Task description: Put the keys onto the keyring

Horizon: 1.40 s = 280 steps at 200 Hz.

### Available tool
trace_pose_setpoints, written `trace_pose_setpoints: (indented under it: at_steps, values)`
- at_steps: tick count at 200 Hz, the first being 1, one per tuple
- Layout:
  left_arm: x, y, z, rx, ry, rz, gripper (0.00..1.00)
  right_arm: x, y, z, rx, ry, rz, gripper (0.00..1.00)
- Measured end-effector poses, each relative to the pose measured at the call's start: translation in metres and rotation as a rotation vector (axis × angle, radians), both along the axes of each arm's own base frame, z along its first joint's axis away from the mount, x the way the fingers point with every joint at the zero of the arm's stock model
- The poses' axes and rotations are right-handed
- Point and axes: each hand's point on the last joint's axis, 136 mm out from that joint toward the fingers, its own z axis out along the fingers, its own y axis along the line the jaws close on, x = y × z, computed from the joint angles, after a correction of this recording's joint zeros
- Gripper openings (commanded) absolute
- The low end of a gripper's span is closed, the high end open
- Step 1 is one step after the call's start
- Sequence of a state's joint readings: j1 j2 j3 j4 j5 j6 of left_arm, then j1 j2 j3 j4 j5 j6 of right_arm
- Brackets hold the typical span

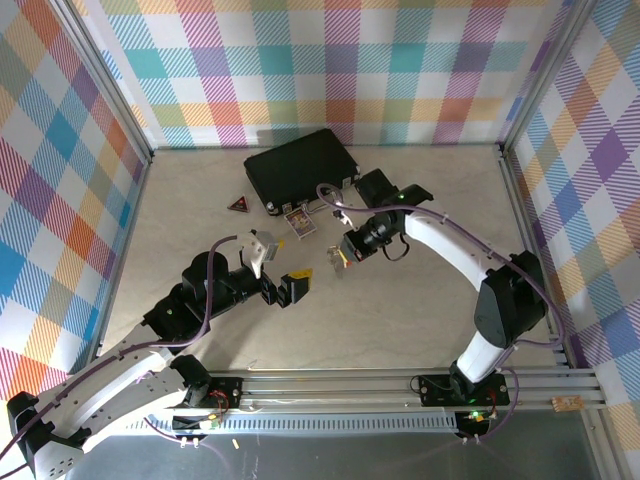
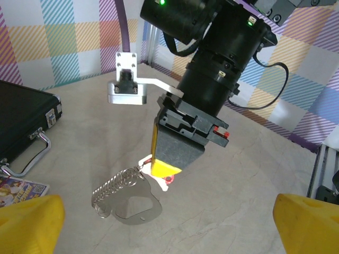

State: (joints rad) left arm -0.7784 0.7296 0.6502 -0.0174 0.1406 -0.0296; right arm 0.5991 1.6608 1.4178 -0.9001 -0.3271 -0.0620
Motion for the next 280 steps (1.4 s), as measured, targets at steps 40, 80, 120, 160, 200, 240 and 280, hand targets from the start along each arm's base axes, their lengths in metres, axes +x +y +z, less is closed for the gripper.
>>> trace_pose_setpoints:
  at_steps: [40, 80, 120, 160, 200, 240, 280]
  values:
    - [0.000, -0.001, -0.001, 0.002, 0.002, -0.001, 1.00, -0.012, -0.005, -0.006, 0.011, 0.022, -0.014, 0.00]
    - [0.001, -0.003, -0.004, 0.008, 0.010, -0.008, 1.00, -0.025, -0.012, -0.022, 0.003, 0.069, -0.031, 0.00]
    - [0.001, -0.004, -0.006, 0.013, 0.018, -0.014, 1.00, -0.031, -0.016, -0.029, -0.004, 0.084, -0.038, 0.00]
    - [0.000, -0.006, -0.007, 0.014, 0.022, -0.026, 1.00, -0.037, -0.019, -0.041, -0.010, 0.104, -0.047, 0.00]
    - [0.000, -0.006, -0.007, 0.014, 0.022, -0.026, 1.00, -0.052, -0.023, -0.058, -0.007, 0.163, -0.060, 0.00]
    - [0.000, -0.006, -0.007, 0.014, 0.022, -0.025, 1.00, -0.066, -0.029, -0.073, -0.009, 0.209, -0.079, 0.00]
    - [0.000, -0.006, -0.007, 0.014, 0.022, -0.024, 1.00, -0.073, -0.031, -0.083, -0.004, 0.240, -0.094, 0.00]
